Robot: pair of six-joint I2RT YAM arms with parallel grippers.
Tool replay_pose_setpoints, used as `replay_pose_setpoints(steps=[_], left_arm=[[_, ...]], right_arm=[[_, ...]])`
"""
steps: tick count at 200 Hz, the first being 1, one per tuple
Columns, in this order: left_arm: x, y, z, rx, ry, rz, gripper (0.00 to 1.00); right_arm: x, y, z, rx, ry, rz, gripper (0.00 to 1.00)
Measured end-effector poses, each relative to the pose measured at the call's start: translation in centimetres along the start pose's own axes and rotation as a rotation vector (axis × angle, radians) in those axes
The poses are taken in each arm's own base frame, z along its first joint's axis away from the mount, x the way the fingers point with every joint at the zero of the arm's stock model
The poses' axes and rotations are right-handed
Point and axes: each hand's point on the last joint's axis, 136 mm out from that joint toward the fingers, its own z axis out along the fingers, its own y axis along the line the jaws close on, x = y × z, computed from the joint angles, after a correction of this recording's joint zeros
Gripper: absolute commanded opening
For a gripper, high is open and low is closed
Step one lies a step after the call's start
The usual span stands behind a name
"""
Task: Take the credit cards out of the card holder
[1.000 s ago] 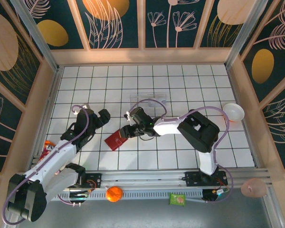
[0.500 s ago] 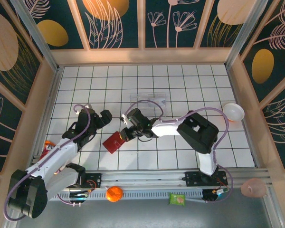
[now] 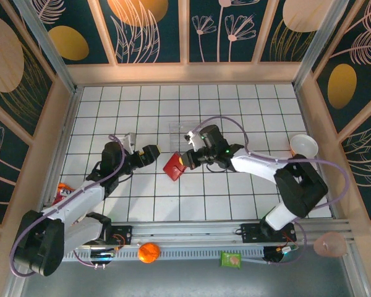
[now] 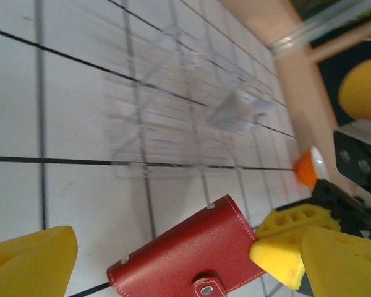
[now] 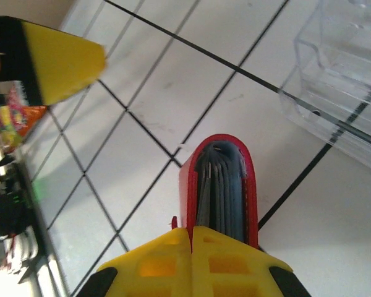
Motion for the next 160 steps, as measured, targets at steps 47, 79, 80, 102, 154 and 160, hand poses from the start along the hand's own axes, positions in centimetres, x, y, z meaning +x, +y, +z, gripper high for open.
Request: replay_pose_setpoints(steps=[47, 79, 80, 102, 154, 160], left_arm=[[2.0, -2.4, 0.9, 0.128, 0.095, 0.042, 0.86], [3.4, -4.3, 1.1, 0.214, 0.153, 0.072, 0.76], [3.4, -4.3, 1.1, 0.217, 0.154, 0.074, 0.76], [3.7, -5.8, 0.6, 0.294, 0.158, 0.100, 0.72], [4.4, -6.8, 0.6, 0.337, 0.177, 0.123, 0.56], [4.4, -6.8, 0.6, 0.337, 0.178, 0.121, 0.57]], right_arm=[[-0.4, 3.7, -2.0, -0.183, 0.002, -0.076, 0.00], [-0.4, 4.5, -2.6, -0.244, 0.020, -0.082, 0.00], [-0.4, 4.4, -2.6, -0.245, 0.020, -0.082, 0.00], [-1.2, 4.1, -3.2, -0.253, 0.004, -0.082, 0.00], [-2.3, 3.6, -4.0, -0.256, -0.011, -0.075, 0.00], [-2.3, 3.6, -4.0, -0.256, -0.010, -0.076, 0.00]])
